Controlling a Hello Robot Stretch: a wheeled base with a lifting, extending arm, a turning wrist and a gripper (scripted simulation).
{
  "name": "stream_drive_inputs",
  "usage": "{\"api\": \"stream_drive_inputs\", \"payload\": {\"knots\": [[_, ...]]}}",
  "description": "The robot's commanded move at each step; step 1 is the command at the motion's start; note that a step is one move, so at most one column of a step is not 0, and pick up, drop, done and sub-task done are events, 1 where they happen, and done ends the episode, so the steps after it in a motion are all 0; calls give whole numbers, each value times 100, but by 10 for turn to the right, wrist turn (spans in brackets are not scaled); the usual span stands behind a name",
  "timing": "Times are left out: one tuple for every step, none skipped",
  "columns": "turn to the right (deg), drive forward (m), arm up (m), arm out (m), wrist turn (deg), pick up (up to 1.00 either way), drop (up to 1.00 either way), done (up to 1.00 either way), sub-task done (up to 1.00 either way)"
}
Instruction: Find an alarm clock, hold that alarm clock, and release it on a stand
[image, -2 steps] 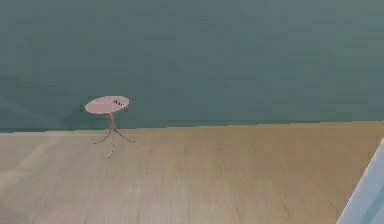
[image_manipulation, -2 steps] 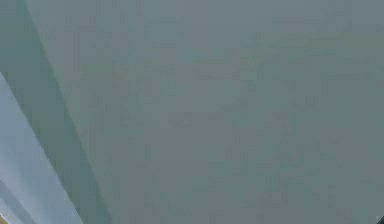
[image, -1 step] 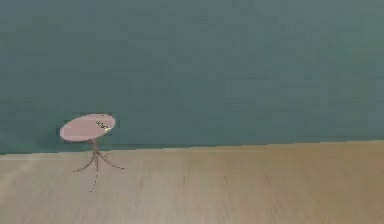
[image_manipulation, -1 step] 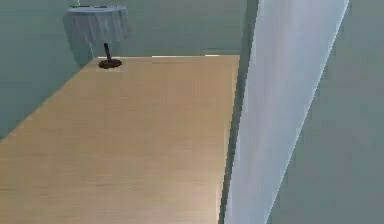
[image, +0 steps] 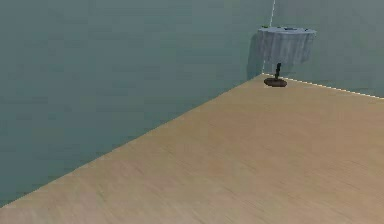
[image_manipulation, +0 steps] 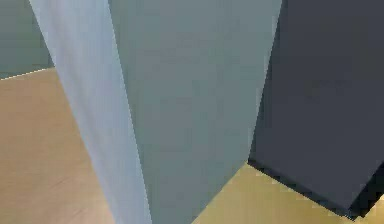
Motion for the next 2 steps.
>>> {"api": "stream_drive_inputs", "payload": {"knots": [[0,60,0,0,0,0,0,0,0],[450,0,0,0,0,0,0,0,0]]}}
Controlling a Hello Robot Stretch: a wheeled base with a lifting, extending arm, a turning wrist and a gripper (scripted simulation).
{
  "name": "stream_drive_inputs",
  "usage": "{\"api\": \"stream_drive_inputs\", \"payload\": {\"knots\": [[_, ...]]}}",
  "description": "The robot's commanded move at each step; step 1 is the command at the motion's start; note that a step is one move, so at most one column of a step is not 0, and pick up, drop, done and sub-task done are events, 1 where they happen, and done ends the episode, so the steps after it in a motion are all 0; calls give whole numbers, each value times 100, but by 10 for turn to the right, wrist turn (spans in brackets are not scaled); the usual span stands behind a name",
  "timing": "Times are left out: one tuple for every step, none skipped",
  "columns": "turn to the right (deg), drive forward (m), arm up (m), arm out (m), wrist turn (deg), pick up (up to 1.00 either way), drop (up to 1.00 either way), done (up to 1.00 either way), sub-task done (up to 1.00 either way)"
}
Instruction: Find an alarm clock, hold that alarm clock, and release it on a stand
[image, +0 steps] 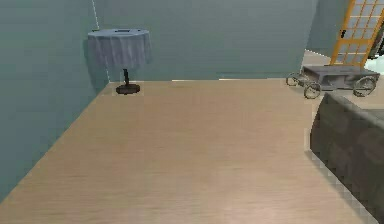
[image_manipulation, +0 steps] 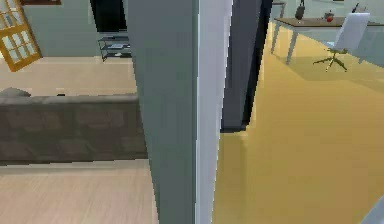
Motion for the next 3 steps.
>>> {"api": "stream_drive_inputs", "payload": {"knots": [[240,0,0,0,0,0,0,0,0],[0,100,0,0,0,0,0,0,0],[0,100,0,0,0,0,0,0,0]]}}
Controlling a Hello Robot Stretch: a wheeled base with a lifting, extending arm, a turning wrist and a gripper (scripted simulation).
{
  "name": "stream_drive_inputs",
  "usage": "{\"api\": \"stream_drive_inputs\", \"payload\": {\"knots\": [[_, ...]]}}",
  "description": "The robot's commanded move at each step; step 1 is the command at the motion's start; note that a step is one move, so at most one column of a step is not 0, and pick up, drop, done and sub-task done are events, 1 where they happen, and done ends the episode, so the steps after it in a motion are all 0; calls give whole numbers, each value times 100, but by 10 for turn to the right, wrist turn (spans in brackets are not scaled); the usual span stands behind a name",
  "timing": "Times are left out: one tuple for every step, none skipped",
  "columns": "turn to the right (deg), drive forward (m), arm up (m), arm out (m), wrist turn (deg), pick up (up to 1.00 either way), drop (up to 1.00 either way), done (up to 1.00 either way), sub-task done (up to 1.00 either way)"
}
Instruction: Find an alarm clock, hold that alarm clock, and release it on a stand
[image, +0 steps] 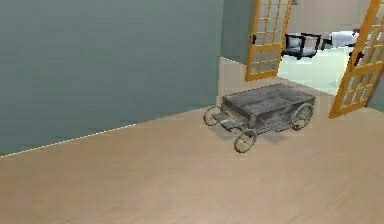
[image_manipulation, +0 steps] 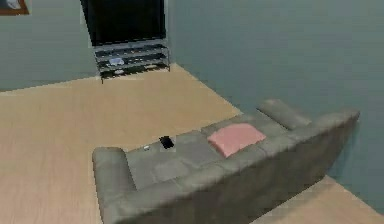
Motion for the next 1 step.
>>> {"api": "stream_drive_inputs", "payload": {"knots": [[150,0,0,0,0,0,0,0,0]]}}
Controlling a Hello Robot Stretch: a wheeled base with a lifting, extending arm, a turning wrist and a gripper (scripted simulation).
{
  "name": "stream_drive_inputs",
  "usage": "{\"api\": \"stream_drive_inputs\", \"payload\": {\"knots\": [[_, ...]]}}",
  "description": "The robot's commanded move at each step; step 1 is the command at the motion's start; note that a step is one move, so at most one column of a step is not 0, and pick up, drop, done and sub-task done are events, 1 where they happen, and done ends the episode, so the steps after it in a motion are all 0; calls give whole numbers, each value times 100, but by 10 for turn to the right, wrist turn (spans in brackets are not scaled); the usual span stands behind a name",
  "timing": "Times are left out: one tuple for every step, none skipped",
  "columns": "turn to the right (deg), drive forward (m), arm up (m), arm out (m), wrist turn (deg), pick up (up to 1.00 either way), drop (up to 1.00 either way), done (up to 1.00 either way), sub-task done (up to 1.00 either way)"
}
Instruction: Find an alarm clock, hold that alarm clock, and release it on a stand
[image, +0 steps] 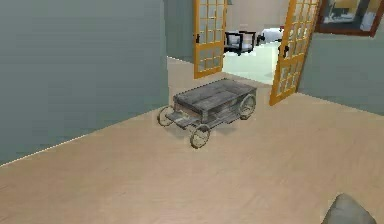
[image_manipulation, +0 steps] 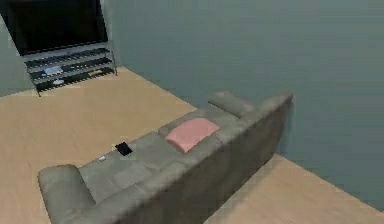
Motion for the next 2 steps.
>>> {"api": "stream_drive_inputs", "payload": {"knots": [[0,20,0,0,0,0,0,0,0],[90,0,0,0,0,0,0,0,0]]}}
